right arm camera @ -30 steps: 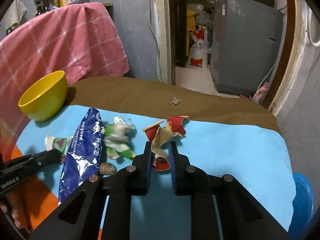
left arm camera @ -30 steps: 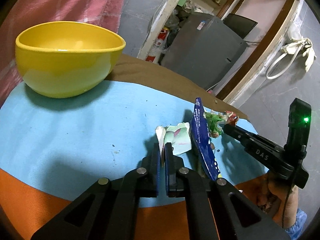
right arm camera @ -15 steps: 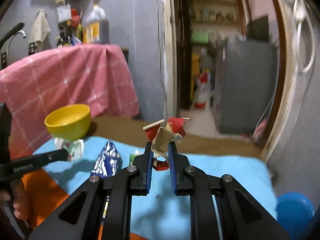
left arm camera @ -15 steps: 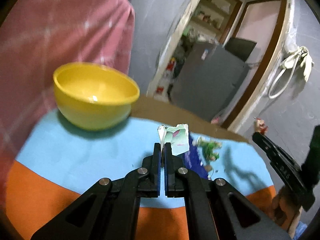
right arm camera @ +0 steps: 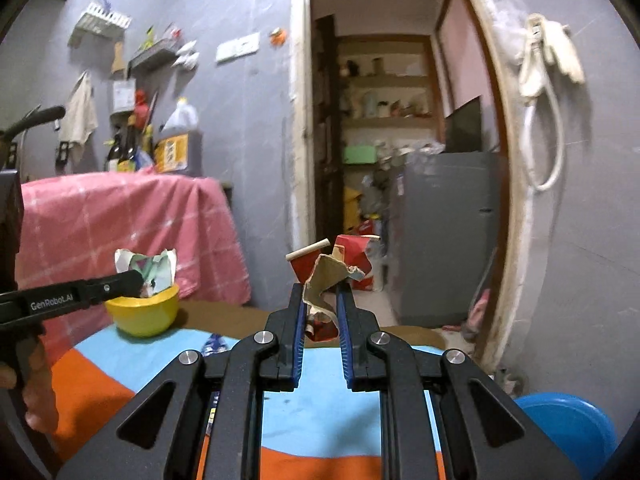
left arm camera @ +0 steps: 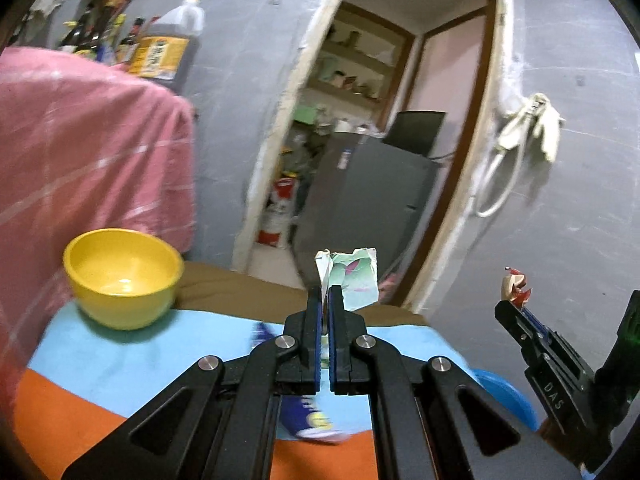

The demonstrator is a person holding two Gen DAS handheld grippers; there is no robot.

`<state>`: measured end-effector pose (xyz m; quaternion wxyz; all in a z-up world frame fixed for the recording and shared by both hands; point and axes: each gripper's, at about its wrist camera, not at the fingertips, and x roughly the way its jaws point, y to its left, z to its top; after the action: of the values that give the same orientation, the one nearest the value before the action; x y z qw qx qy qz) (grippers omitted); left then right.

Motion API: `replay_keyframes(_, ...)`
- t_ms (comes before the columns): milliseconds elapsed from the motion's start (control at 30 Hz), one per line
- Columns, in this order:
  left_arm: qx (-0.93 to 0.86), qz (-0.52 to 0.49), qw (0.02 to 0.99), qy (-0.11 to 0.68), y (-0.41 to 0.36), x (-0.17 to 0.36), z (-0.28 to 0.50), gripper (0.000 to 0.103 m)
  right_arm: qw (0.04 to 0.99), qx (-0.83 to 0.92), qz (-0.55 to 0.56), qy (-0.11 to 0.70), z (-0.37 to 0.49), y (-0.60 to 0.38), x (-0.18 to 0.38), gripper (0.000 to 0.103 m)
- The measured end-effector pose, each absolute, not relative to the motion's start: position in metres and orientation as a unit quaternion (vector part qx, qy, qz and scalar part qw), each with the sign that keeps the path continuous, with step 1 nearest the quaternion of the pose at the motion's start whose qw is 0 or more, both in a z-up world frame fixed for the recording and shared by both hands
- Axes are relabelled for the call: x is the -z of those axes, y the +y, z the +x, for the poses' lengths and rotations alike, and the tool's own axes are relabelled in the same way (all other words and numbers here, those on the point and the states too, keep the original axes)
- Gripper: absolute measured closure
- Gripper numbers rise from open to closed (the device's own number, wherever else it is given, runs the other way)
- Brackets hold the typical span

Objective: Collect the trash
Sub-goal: 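Lift both held items and carry them toward the blue basin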

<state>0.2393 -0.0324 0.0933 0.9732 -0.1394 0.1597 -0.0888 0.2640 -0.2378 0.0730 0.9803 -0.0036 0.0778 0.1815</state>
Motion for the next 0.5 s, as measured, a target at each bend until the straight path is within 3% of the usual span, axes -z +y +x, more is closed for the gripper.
replay_keyframes(300,0.160,-0.117,0.965,0.172,-0.106,-0.095,0.245,0.102,0.994,-0.097,0.000,0.042,0.236,-0.299,-0.078,0.090)
replay_keyframes(500,0.209,-0.120,0.944,0.227,-0.165,-0.086,0.271,0.102,0.997,-0.033,0.038,0.057,0.236,-0.354,-0.074,0.090)
